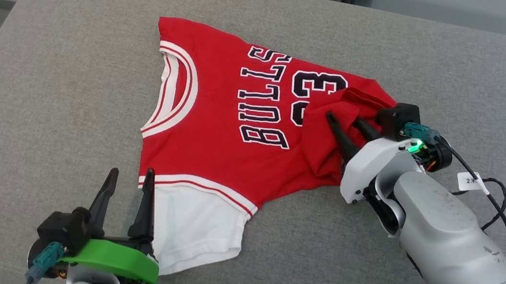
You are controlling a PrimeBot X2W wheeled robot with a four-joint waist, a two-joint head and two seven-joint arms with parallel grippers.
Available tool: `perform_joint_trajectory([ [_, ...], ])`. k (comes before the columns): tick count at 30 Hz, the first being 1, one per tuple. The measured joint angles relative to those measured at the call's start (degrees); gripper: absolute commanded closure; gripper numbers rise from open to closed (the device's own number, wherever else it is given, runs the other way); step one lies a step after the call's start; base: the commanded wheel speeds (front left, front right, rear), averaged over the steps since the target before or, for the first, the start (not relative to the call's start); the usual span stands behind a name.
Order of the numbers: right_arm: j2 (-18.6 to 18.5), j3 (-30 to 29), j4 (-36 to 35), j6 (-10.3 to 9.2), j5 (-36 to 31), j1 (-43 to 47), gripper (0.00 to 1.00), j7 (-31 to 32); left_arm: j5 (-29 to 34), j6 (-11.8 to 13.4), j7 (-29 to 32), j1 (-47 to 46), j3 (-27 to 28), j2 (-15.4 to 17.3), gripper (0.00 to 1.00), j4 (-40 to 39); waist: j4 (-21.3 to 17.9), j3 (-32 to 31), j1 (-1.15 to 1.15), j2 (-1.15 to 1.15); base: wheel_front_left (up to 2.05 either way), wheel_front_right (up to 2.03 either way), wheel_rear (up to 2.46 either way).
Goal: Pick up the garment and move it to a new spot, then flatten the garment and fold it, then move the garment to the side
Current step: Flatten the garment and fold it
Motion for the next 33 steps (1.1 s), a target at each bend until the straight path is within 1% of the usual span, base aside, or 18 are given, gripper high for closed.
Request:
perform_joint_trajectory([
  [5,-0.2,0.1,-0.8,0.0,0.7,-0.1,1.0,-0.4,0.0,0.1,0.0,0.0,0.8,0.0,0.0,0.2,-1.2,-0.4,0.0,0.0,0.0,0.0,0.0],
  [8,-0.6,-1.9,-3.2,0.0,1.0,1.3,1.0,-0.6,0.0,0.0,0.0,0.1,1.1,0.0,0.0,0.1,-2.3,-1.0,0.0,0.0,0.0,0.0,0.0],
  [12,-2.0,-8.0,-8.1,0.0,-0.8,5.3,1.0,-0.6,0.1,0.0,0.0,0.2,1.4,0.0,0.0,0.2,-4.2,-1.9,0.0,0.0,0.0,0.0,0.0],
  [17,-3.1,-18.8,-12.9,0.0,-5.4,14.1,1.0,-0.6,0.6,-0.2,0.0,1.0,1.5,0.0,0.0,0.2,-6.7,-3.3,0.0,0.0,0.0,0.0,0.0],
  [20,-2.5,-25.1,-14.9,-0.01,-9.2,20.3,1.0,-0.6,0.9,-0.2,0.0,1.4,1.8,0.0,0.0,0.4,-8.2,-4.3,0.0,0.0,0.0,0.0,0.0],
  [23,-0.4,-30.3,-16.4,-0.01,-12.5,25.8,1.0,-0.6,1.1,-0.3,0.0,1.5,2.1,0.0,0.0,0.6,-9.6,-5.2,0.0,0.0,0.0,0.0,0.0],
  [25,0.7,-33.1,-17.1,-0.01,-15.3,27.9,1.0,-0.6,1.2,-0.5,0.0,1.6,2.1,0.0,0.0,0.6,-10.4,-5.6,0.0,0.0,0.0,0.0,0.0],
  [26,1.0,-34.8,-17.4,-0.01,-17.7,28.6,0.84,-0.6,1.2,-0.5,0.0,1.7,2.1,0.0,0.0,0.7,-10.8,-5.8,0.0,0.0,0.0,0.0,0.0],
  [27,1.2,-36.2,-17.7,-0.01,-19.4,29.2,0.51,-0.6,1.3,-0.5,0.0,1.7,2.1,0.0,0.0,0.7,-11.0,-5.9,0.0,0.0,0.0,0.0,0.0],
  [28,2.0,-37.7,-18.1,-0.01,-21.0,29.9,0.0,-0.6,1.4,-0.6,0.0,1.7,2.1,0.0,0.0,0.8,-11.3,-6.1,0.0,0.0,0.0,0.0,0.0],
  [30,3.7,-40.3,-19.3,-0.01,-23.5,31.6,0.0,-0.6,1.5,-0.7,0.0,1.8,2.1,0.0,0.0,1.0,-11.6,-6.5,0.0,0.0,0.0,0.0,0.0],
  [33,5.3,-43.6,-21.3,0.0,-26.5,33.9,0.0,-0.6,1.8,-0.8,0.0,1.8,1.8,0.0,0.0,1.3,-11.8,-7.0,0.0,0.0,0.0,0.0,0.0],
])
